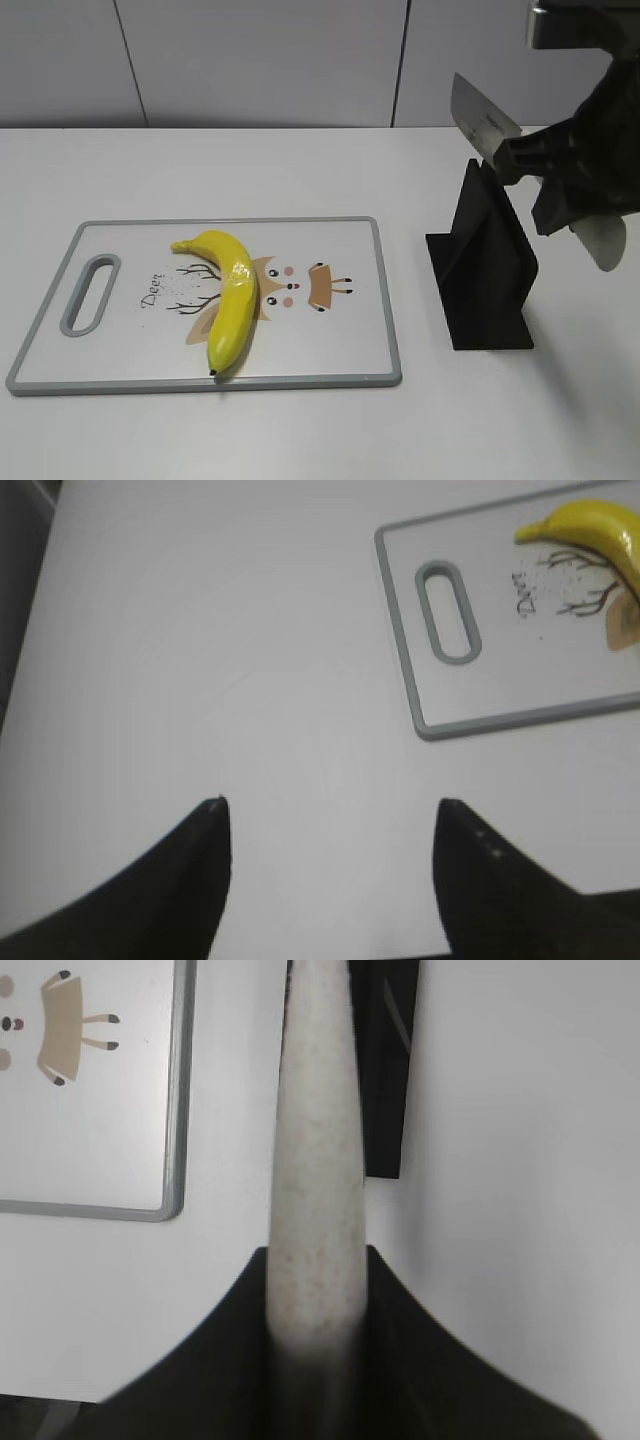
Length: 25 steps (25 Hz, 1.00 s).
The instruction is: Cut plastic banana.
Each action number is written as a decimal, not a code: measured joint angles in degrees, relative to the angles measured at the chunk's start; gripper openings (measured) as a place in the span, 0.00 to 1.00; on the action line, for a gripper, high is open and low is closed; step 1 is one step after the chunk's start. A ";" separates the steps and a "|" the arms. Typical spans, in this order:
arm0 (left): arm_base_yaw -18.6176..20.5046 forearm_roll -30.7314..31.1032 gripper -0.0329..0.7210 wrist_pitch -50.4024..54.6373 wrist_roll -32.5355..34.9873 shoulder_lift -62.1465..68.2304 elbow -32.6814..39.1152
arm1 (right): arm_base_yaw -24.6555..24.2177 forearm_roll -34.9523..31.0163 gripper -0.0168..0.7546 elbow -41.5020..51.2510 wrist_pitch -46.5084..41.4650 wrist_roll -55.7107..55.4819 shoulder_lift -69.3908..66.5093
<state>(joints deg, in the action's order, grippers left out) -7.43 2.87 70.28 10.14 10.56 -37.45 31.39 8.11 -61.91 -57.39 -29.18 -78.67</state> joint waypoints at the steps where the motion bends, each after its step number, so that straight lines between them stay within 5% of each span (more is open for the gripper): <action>1: 0.00 0.15 0.81 0.00 0.00 -2.35 0.00 | 0.00 0.00 0.23 0.37 0.09 -0.89 0.00; 25: 0.00 -0.13 0.76 -7.99 -0.92 -10.92 10.48 | 0.00 3.52 0.23 1.07 4.92 -9.41 -0.28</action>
<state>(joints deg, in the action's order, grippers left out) -7.43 2.74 62.29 9.23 -0.35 -26.97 31.39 11.63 -60.84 -52.47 -38.59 -78.96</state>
